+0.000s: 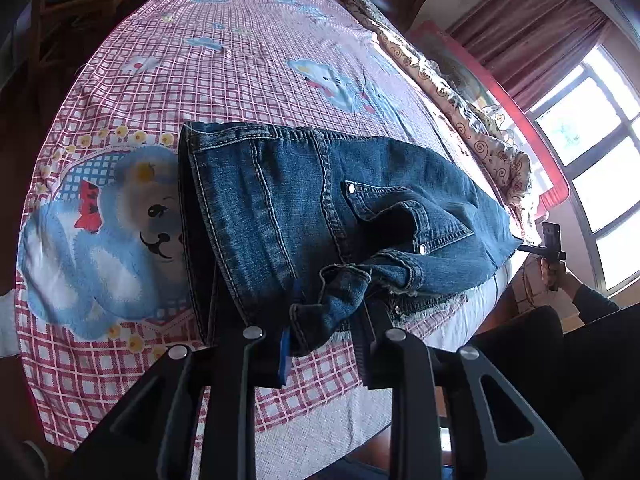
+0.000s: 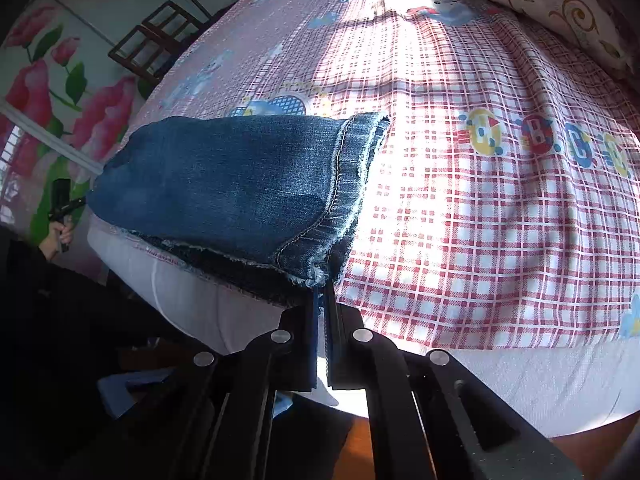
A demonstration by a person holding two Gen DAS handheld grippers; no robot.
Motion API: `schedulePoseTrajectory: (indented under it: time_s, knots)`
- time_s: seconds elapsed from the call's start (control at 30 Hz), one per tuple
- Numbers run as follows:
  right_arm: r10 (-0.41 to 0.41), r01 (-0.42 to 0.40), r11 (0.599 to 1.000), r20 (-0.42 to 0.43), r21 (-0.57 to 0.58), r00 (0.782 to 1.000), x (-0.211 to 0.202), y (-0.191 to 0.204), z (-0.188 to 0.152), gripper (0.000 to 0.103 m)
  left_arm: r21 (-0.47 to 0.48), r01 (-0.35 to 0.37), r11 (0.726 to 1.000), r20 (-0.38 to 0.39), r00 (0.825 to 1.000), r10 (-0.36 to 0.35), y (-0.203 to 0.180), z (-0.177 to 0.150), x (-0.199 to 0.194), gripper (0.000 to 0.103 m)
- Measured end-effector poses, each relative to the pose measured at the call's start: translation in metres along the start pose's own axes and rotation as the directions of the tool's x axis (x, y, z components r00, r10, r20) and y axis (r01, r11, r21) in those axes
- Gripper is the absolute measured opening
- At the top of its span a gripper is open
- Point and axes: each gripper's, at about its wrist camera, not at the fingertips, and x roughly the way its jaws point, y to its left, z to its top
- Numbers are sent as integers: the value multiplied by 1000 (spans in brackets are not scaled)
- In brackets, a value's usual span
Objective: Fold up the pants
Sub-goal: 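Lower the folded jeans onto the bed and open both tools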
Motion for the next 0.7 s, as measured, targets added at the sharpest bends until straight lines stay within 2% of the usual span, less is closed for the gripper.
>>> schedulePoseTrajectory:
  time_s: [0.2,0.27,0.43,0.5,0.53,0.6,0.63,0.67,0.7]
  knots:
    - [-35,35,999,2,6,999,6,3,-4,2,-5,-30,1000,-24,999,30,2,-9,-1,35]
    - [-42,42,999,5,19,999,6,3,-5,2,-2,-53,999,-35,998,53,1,-12,-2,41]
    - [-95,95,995,18,29,995,3,6,-5,2,10,-92,996,-54,994,92,-2,-21,-10,41]
    - [-115,113,993,36,45,993,-3,5,-7,2,-2,-116,993,-63,991,116,1,-24,-14,48]
    - [-127,124,991,46,56,991,-7,4,-8,2,-13,-128,992,-67,990,127,2,-27,-17,56]
    - [-145,139,986,57,88,988,-14,1,-9,2,-54,-137,989,-63,989,133,8,-32,-24,65]
    - [-149,142,985,67,101,987,-19,0,-11,7,-85,-124,989,-55,991,119,11,-35,-28,73]
    - [-151,140,983,83,116,985,-25,0,-11,20,-120,-116,986,-38,993,113,14,-38,-33,84]
    - [-147,133,982,109,133,983,-33,0,-12,38,-151,-103,983,-12,995,102,16,-41,-39,88]
